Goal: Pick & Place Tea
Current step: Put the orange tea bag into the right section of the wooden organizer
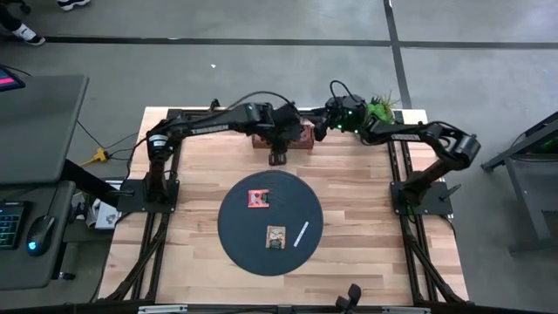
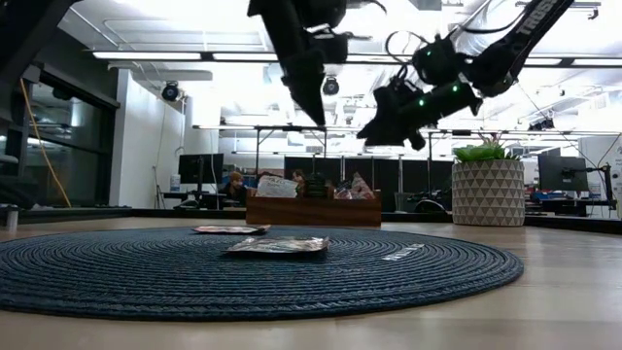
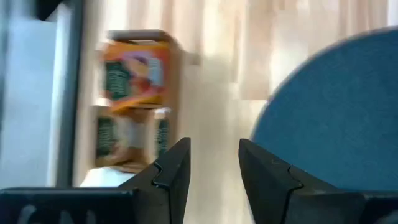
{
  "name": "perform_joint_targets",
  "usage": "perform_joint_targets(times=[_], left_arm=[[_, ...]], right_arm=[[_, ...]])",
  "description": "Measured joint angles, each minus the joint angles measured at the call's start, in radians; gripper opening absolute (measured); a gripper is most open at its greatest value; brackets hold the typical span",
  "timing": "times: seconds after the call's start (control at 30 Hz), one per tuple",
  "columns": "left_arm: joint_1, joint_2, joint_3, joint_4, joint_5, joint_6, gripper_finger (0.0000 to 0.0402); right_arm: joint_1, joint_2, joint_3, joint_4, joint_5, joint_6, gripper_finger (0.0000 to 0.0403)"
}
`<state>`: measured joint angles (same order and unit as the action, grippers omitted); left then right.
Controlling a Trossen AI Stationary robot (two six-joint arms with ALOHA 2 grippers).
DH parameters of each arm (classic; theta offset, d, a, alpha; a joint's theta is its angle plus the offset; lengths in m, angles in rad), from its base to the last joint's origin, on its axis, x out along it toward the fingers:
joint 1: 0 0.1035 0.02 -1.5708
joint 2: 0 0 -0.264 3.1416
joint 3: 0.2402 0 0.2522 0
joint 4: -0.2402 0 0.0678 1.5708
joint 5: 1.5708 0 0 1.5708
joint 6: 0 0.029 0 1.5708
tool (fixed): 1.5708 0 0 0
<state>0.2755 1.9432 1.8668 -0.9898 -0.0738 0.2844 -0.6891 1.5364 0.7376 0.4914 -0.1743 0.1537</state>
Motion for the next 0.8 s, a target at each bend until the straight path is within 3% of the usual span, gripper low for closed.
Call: perform_joint_targets(times=[0.23,0.43,0.8], left_arm=[[0.028,-0.035,0.003,-0.002,-0.016,0.023,0.0131],[0.034,-0.035,0.003,-0.013,-0.003,0.052,0.0131],[0.033,-0.035,0.003,0.066,0.068,0.030,0.0131]], right_arm=[[0.021,-0.026,0.000,-0.210,-0.001,0.021,0.0135],[0.075,-0.026,0.000,-0.265,0.000,-0.032,0.0015],[0.102,0.008,0.000,-0.299,0.032,-0.060,0.0002]])
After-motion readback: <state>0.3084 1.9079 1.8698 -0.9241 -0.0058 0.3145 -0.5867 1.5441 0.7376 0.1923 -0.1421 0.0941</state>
